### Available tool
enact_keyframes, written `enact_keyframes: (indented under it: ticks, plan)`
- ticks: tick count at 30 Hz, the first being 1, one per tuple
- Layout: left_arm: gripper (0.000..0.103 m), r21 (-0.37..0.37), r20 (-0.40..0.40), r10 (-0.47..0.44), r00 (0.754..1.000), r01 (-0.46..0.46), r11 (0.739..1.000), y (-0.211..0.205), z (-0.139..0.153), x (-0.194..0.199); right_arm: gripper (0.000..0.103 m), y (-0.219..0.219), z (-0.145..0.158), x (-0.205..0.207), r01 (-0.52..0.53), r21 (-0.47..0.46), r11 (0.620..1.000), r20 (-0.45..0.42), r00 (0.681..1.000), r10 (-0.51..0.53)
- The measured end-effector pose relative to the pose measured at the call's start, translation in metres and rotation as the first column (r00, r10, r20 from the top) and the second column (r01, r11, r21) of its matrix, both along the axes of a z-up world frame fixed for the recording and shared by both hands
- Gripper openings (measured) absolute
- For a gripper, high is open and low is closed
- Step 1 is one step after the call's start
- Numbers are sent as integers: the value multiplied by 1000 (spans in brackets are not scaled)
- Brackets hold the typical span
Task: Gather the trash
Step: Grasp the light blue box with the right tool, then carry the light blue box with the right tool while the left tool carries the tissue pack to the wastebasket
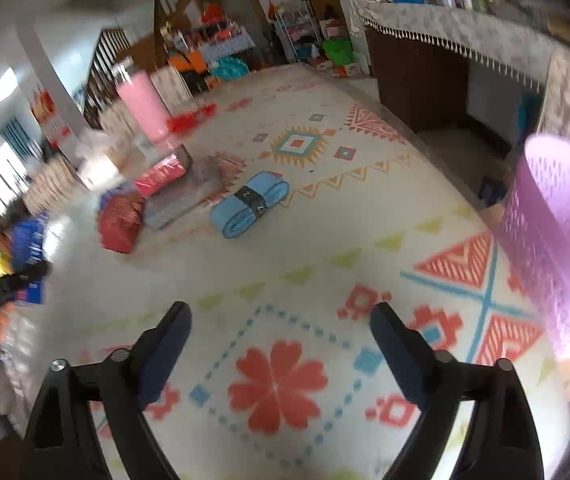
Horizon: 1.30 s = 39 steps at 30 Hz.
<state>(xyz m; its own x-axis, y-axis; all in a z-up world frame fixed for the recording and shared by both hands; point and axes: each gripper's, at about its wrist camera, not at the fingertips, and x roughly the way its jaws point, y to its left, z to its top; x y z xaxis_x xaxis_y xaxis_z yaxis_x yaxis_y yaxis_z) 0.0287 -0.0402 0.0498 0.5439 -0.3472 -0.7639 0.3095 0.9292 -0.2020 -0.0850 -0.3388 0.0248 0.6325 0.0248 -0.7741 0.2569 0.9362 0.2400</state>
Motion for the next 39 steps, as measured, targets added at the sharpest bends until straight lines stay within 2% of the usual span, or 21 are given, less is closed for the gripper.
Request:
enact_keyframes:
  ticks: [2,6,9,11,12,14,15,17,29,33,39]
  plan:
    - [46,4,4,-4,1000,4,1000,-2,-1,-1,99,3,0,22,6,-21,1000,-50,999,-7]
    - [46,19,14,-9,1000,9,1000,-6,-2,-4,99,-1,2,63,35,47,998,-85,996,-31]
    - [46,19,7,-11,1000,10,1000,-6,-4,-3,91,-4,4,88,65,41,997,-103,993,-61]
    - [46,13,-7,-11,1000,11,1000,-6,-6,-2,78,-2,5,101,95,-17,995,-119,988,-97]
    - [46,8,-18,-13,1000,13,1000,-6,-8,-1,75,0,5,104,102,-44,994,-123,987,-107]
    - [46,6,-24,-17,1000,17,1000,-7,-9,-1,59,8,4,108,101,-130,986,-125,985,-118]
    - [46,9,-22,-19,1000,19,1000,-8,-9,-2,55,11,4,108,97,-153,984,-119,986,-115]
    - [46,12,-19,-19,1000,20,1000,-9,-9,-3,36,17,6,106,77,-163,984,-105,990,-95]
    - [46,31,-6,-1,1000,1,1000,-9,-12,-3,35,19,36,45,26,-92,995,-10,1000,-27]
    - [46,46,4,1,1000,-1,999,-11,-14,-3,36,21,41,21,2,-48,999,2,1000,-2]
    - [46,67,10,-2,1000,1,998,-13,-17,-5,36,23,52,-17,-23,-34,999,27,999,24]
